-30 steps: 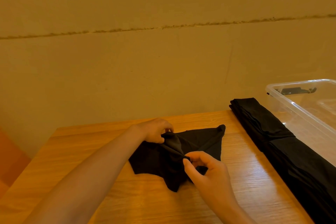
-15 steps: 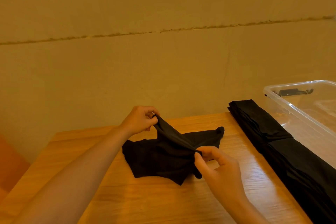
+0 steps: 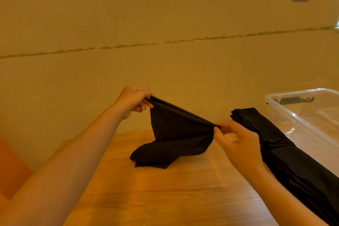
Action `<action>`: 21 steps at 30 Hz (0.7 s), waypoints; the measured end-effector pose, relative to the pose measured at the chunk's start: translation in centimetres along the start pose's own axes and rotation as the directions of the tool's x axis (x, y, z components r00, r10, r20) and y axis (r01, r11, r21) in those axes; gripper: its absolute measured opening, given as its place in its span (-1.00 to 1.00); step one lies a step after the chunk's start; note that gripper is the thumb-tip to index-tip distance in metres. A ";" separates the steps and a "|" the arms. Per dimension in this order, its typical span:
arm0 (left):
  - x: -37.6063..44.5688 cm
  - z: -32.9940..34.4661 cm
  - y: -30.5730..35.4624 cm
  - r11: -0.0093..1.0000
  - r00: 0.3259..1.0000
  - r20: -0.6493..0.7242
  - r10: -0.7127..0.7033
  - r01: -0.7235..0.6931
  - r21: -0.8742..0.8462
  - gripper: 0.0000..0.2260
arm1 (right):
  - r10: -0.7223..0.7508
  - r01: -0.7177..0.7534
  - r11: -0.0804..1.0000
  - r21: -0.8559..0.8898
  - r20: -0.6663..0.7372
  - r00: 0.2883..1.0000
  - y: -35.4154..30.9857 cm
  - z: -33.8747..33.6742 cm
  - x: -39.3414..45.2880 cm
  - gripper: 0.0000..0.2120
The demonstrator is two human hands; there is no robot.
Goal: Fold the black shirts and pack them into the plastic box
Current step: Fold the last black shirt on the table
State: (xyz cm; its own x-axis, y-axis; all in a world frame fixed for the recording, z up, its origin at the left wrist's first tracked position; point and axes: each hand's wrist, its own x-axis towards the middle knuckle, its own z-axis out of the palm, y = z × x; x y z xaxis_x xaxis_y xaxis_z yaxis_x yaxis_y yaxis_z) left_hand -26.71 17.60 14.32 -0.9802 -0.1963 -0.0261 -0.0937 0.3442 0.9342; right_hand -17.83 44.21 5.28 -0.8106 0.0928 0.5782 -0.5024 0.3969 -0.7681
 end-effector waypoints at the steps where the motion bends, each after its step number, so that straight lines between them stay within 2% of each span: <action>1: -0.3 -0.5 1.0 1.000 1.000 -0.007 0.005 -0.005 -0.003 -0.81 | -0.008 0.008 1.000 -0.013 -0.017 1.000 -0.4 -0.3 1.0 -0.75; 9: -2.3 -3.8 8.0 0.999 0.993 -0.116 0.022 -0.026 -0.034 -0.93 | -0.002 0.001 0.999 0.046 0.022 1.000 -5.5 -3.0 9.8 -0.88; 11: -2.6 -4.7 9.1 0.998 0.994 -0.100 0.052 -0.055 -0.030 -0.92 | -0.003 0.002 0.998 0.055 0.028 1.000 -6.8 -3.5 11.7 -0.91; 13: -3.4 -5.6 9.9 0.996 0.996 -0.028 0.089 -0.090 -0.024 -0.86 | 0.002 -0.004 0.998 0.061 0.030 1.000 -7.8 -3.9 13.2 -0.90; 16: -4.6 -6.8 10.4 0.980 0.983 0.073 0.167 -0.173 0.093 -0.80 | 0.031 -0.035 0.997 0.064 0.056 0.998 -8.7 -4.5 14.6 -0.86; 21: -5.5 -7.4 10.0 0.928 0.971 0.042 0.236 -0.238 0.286 -0.83 | 0.071 -0.077 0.997 0.028 0.165 0.984 -9.0 -4.7 15.0 -0.87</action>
State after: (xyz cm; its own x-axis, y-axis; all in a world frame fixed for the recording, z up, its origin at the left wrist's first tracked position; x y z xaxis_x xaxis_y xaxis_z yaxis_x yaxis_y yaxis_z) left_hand -21.00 15.34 26.40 -0.9811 -0.0709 0.1802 0.0964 0.6285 0.7718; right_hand -24.04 46.39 22.11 -0.8829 -0.0310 0.4686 -0.4468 0.3624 -0.8179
